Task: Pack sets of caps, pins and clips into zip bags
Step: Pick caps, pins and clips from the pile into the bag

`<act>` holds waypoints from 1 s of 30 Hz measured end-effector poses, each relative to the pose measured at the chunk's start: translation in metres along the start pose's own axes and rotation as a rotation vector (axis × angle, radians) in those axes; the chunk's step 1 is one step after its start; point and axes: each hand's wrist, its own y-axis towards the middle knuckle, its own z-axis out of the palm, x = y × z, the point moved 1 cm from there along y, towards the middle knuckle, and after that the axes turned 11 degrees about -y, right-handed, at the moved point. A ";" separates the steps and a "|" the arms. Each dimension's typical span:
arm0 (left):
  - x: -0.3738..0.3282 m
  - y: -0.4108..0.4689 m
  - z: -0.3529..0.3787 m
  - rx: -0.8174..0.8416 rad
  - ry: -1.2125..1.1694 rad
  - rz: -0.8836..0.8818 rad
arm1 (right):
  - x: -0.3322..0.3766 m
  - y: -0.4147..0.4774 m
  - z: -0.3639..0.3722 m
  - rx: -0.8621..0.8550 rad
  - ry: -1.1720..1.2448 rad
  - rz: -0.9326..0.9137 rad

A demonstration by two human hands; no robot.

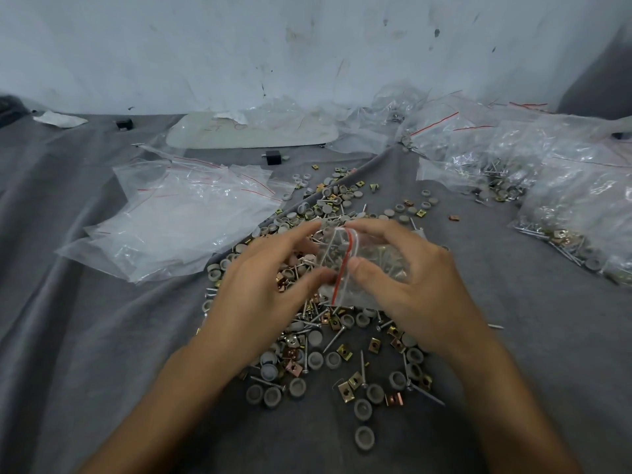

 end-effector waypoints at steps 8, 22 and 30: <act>0.027 -0.002 -0.026 -0.014 0.173 -0.128 | -0.007 0.003 -0.009 -0.122 0.154 0.072; 0.025 -0.014 -0.013 0.221 0.456 -0.210 | -0.003 0.002 -0.002 -0.075 0.098 0.046; 0.024 -0.015 -0.008 0.168 0.369 -0.147 | 0.000 0.000 0.000 -0.060 0.091 0.040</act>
